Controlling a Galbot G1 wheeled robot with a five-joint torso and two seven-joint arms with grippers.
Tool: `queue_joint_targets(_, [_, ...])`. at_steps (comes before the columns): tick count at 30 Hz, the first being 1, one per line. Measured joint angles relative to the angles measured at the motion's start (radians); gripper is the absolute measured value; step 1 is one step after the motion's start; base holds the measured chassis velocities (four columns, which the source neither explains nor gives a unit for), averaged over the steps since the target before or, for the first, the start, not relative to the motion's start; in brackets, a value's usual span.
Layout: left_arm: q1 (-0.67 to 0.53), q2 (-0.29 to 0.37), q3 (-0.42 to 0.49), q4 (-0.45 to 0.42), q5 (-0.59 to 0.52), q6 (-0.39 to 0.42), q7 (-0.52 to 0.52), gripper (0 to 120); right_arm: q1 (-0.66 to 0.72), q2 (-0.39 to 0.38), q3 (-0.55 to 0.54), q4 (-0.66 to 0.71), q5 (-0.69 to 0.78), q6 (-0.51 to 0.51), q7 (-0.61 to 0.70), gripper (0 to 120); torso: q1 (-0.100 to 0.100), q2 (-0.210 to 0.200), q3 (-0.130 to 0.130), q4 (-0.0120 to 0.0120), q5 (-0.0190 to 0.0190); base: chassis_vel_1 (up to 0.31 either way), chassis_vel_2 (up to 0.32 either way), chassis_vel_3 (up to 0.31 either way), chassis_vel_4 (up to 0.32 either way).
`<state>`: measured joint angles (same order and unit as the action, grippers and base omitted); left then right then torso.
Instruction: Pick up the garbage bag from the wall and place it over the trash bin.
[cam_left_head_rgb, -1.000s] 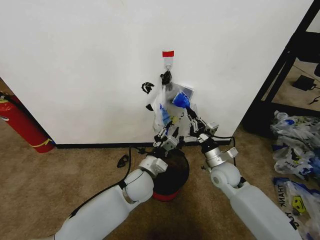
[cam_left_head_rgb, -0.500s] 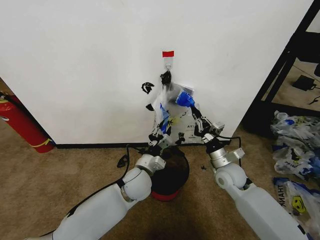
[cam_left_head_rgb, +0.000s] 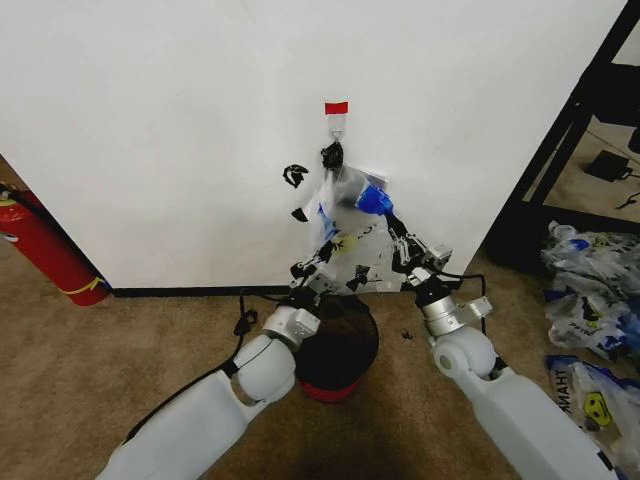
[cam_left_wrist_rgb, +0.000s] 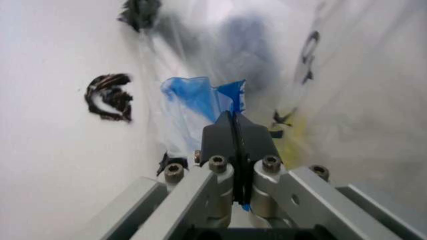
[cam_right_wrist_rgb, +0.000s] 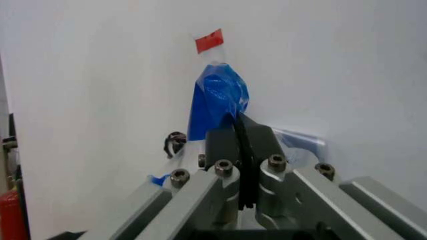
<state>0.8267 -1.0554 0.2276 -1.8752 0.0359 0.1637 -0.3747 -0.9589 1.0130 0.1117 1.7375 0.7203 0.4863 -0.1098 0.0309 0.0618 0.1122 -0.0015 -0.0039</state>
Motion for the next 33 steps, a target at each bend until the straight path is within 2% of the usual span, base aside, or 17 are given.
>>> queue_joint_targets(10, [0.143,-0.003,-0.147,-0.097,-0.164,-0.074,0.040,0,-0.053,0.002,0.034,0.016,0.001,0.020,0.022,0,0.000,0.000,0.000,0.0003,0.0000,0.000,0.000,0.000,0.000])
queue_joint_targets(13, [0.231,0.008,-0.197,-0.148,-0.223,-0.096,0.055,0,-0.119,0.002,0.061,0.041,-0.012,0.038,0.015,0,0.000,0.000,0.000,-0.0001,0.0001,0.000,0.000,0.000,0.000])
queue_joint_targets(18, [0.309,0.004,-0.233,-0.200,-0.247,-0.102,0.056,0,-0.204,0.009,0.089,0.086,-0.037,0.051,0.002,0,0.000,0.000,0.000,0.0000,0.0001,0.000,0.000,0.000,0.000])
queue_joint_targets(24, [0.457,-0.039,-0.314,-0.324,-0.286,-0.123,0.058,0,-0.405,0.033,0.136,0.176,-0.149,0.074,0.037,0,0.000,0.000,0.000,-0.0001,0.0000,0.000,0.000,0.000,0.000])
queue_joint_targets(33, [0.562,-0.103,-0.357,-0.426,-0.295,-0.144,0.057,0,-0.525,0.070,0.184,0.196,-0.295,0.158,0.049,0,0.000,0.000,0.000,0.0000,0.0001,0.000,0.000,0.000,0.000])
